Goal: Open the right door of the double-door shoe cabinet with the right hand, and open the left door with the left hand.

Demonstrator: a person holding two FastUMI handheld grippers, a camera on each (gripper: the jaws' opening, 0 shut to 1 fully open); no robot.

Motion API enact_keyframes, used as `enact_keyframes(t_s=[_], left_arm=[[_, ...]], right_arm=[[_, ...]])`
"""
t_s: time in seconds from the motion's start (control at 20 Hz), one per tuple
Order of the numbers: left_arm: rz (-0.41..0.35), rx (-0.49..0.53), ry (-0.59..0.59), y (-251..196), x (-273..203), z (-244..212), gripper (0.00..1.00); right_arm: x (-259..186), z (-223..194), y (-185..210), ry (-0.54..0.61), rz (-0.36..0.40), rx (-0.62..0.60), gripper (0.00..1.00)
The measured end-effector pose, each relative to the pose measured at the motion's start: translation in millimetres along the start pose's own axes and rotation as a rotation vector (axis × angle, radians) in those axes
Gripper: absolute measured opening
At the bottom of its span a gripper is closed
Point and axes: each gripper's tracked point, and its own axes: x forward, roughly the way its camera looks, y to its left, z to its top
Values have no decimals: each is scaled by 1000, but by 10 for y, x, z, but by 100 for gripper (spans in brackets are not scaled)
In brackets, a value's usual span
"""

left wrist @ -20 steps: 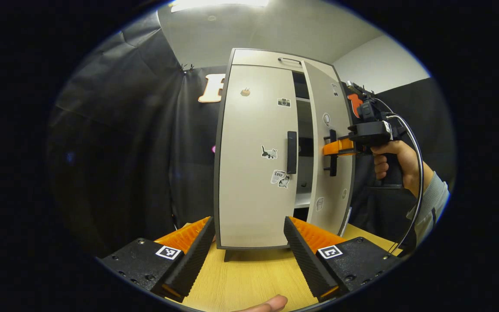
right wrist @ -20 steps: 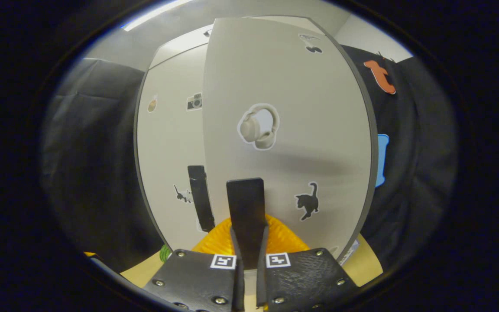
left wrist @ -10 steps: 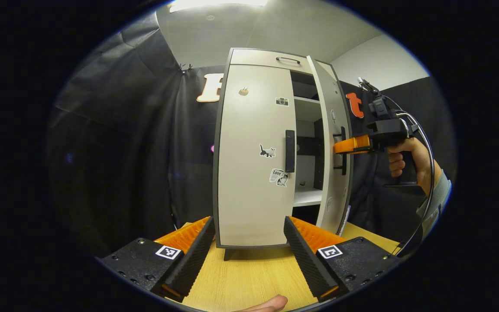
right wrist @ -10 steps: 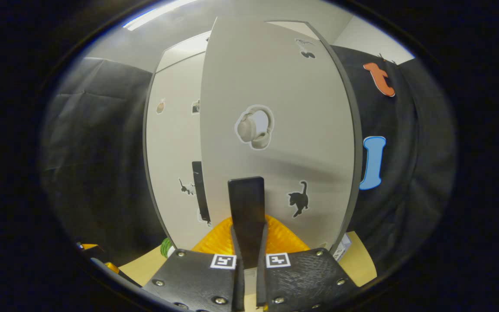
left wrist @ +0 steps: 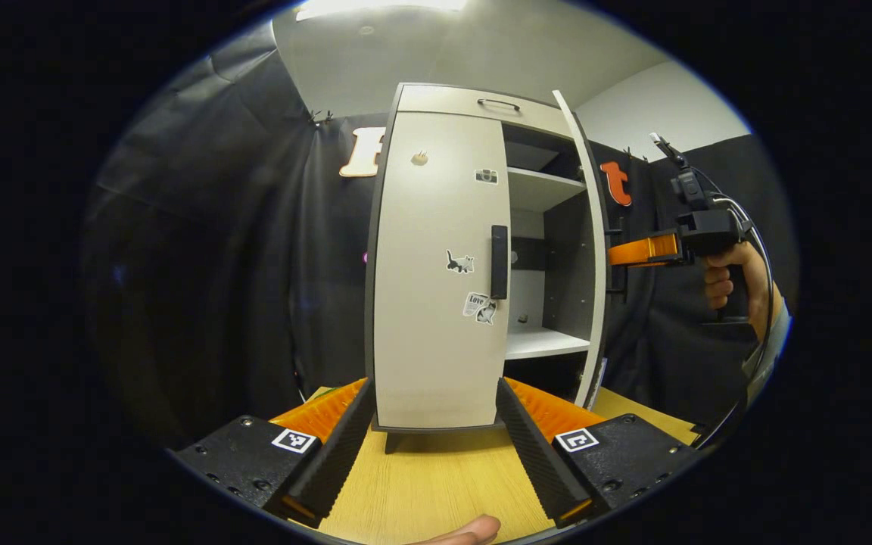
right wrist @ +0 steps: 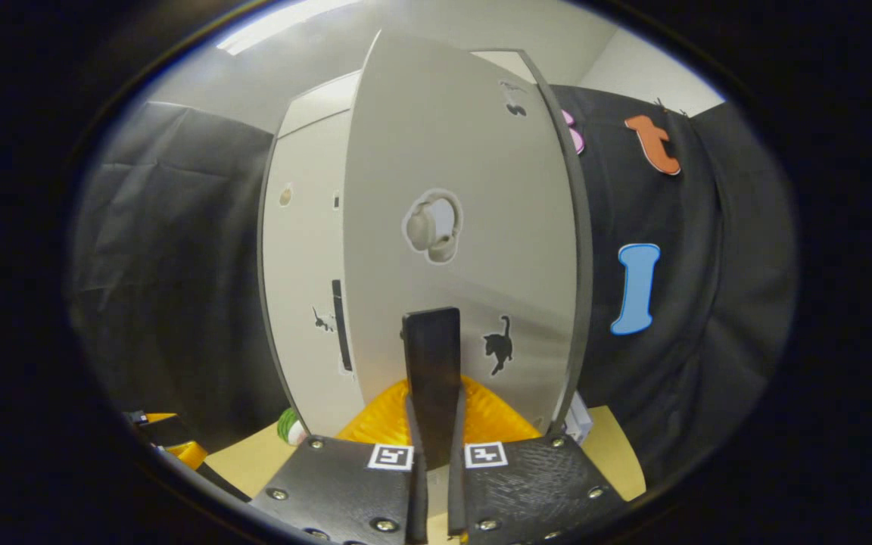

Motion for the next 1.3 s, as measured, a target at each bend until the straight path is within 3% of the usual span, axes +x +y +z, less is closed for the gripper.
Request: enact_keyframes(t_s=[0.9,1.1,1.3], left_arm=[[-52,5,19,-403,78,-238,99],[-58,2,17,-420,71,-257,99],[-68,9,8,-506,48,-259,99]], right_arm=[[-335,15,-519,-67,-64,3,10],[-397,18,-756,-82,-128,15,9],[-500,-24,-1138,-90,-250,-28,8]])
